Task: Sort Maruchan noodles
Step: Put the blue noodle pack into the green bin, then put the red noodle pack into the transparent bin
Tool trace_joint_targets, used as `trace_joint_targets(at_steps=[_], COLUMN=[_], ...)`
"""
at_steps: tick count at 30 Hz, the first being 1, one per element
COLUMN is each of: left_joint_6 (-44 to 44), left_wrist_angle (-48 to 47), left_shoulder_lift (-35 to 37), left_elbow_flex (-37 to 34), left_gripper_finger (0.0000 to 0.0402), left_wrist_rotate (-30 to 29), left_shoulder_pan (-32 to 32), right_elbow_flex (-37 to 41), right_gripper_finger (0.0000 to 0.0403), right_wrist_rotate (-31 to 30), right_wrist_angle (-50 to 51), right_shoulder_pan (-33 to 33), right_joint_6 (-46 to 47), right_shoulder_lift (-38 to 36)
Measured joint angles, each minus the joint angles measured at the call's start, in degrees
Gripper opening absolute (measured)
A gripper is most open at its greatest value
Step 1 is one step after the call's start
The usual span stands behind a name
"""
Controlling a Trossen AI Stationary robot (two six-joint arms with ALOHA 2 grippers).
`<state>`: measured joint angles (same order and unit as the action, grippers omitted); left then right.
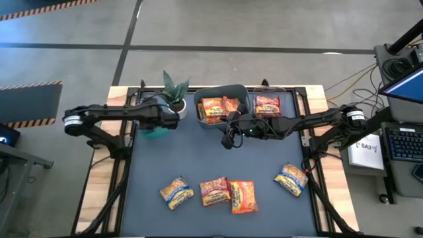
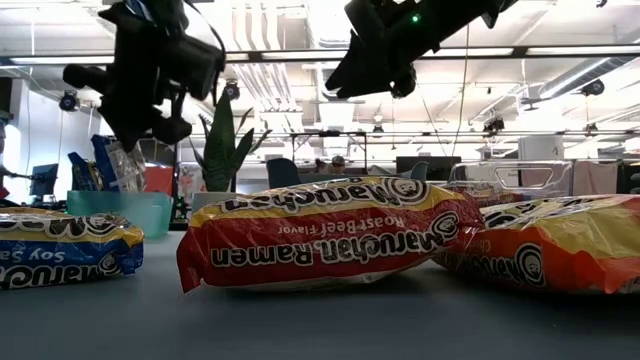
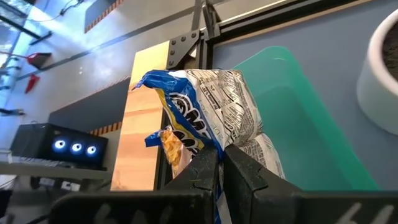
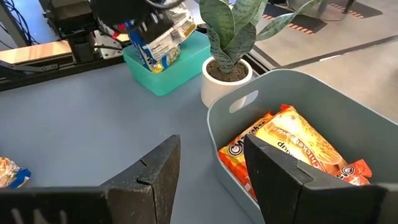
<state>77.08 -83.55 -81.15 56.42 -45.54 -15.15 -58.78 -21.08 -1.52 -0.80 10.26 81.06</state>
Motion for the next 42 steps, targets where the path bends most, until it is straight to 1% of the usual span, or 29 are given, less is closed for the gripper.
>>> trace_joint_targets(at_steps=[7, 14, 26, 31, 34, 36, 38, 42], left_joint_6=[0.19, 0.11, -0.03, -0.99, -2.4, -2.13, -2.05, -2.86], left_wrist_angle=[0.17, 0.52, 0.66, 0.51, -3.1, -5.71, -6.12, -2.43], left_shoulder_lift=[-3.75, -5.66, -5.92, -5.73, -4.6, -3.01, -0.66, 4.59], left_elbow_flex=[0.0, 0.0, 0.0, 0.0, 0.9, 2.22, 3.37, 4.87], left_gripper_finger=[0.0, 0.0003, 0.0061, 0.0075, 0.0078, 0.0078, 0.0077, 0.0074], left_wrist_rotate=[0.38, 0.63, 0.61, 0.71, 2.17, 2.36, 1.68, -2.37], left_shoulder_pan=[-2.36, -3.81, -3.87, -3.73, -2.46, -0.21, 2.96, 11.63], right_elbow_flex=[0.0, 0.0, 0.0, 0.0, 0.0, 0.0, 0.0, 0.0], right_gripper_finger=[0.0162, 0.0162, 0.0162, 0.0162, 0.0162, 0.0162, 0.0162, 0.0162], right_wrist_rotate=[0.02, 0.0, 0.02, 0.02, 0.02, 0.02, 0.02, 0.04], right_wrist_angle=[0.81, 0.8, 0.79, 0.81, 0.79, 0.79, 0.79, 0.81], right_shoulder_pan=[0.0, 0.0, 0.0, 0.0, 0.0, 0.0, 0.0, 0.0], right_joint_6=[-0.1, -0.46, -0.46, -0.59, -0.82, -0.74, -0.79, -0.17], right_shoulder_lift=[0.0, 0.0, 0.02, 0.02, 0.01, 0.01, 0.02, 0.0])
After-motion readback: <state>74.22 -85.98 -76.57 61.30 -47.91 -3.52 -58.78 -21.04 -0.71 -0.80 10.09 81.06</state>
